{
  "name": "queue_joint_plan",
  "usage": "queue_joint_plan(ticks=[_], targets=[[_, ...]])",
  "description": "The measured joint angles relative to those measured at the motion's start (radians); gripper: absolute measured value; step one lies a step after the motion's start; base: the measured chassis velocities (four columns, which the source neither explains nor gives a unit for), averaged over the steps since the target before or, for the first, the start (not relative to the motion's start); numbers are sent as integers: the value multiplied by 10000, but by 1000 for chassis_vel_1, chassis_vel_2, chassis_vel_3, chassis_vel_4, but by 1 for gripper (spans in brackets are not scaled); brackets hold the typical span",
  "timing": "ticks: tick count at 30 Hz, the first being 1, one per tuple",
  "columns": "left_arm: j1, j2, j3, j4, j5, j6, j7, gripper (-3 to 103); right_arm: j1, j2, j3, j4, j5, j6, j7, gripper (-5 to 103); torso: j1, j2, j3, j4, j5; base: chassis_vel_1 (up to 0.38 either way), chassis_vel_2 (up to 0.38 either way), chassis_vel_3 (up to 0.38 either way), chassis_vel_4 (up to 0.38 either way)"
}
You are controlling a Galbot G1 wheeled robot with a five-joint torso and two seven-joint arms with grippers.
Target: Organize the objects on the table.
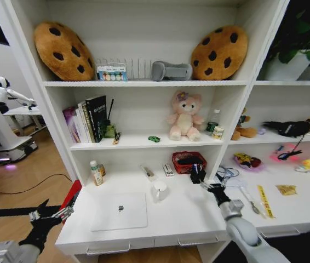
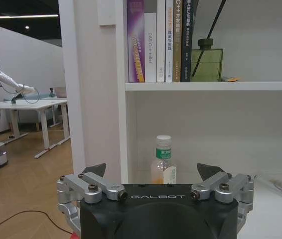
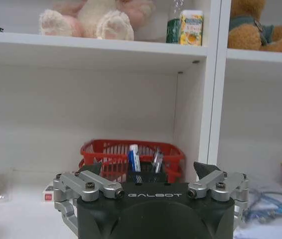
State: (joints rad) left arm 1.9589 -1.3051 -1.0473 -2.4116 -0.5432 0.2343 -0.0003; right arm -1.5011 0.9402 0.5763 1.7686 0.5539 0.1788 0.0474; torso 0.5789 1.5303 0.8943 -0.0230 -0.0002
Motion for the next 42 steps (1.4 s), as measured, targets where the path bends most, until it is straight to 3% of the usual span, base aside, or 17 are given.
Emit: queue_joint_plan(ticks=[7,16,19,20,22,38,42], targets=[[0,1,0,0,0,0,-1,100,189,158,-104,-565,66,-88,-257,100,0,-1,1,7,3,-6,-8,10,6],[0,0,1,0,0,0,-2,100,949,246,-977,-1015,232,-403,223,100,2,-4,3,6,5,-129,-125,128,132],[0,0,2,0,0,0,4,100,1019,292,-1165,-784,874,-1594,991,100,2,-4,3,4,2,-62,-77,69,69],[0,0,2,0,0,0,4,100,1019,292,-1165,-784,874,-1594,991,100,2,-4,3,4,2,-9,-48,58,15],[0,0,1,0,0,0,4,100,1165,236,-1311,-876,1150,-2401,1092,100,1,-2,3,2,-1,0,0,0,0],[0,0,0,0,0,0,-2,100,2487,-110,-1969,-1743,1710,-3759,1712,101,3,-3,3,4,5,6,6,-9,-4],[0,0,0,0,0,0,-2,100,2428,-321,-2105,-1632,1772,-3933,1743,90,3,-3,2,3,2,0,0,0,0]])
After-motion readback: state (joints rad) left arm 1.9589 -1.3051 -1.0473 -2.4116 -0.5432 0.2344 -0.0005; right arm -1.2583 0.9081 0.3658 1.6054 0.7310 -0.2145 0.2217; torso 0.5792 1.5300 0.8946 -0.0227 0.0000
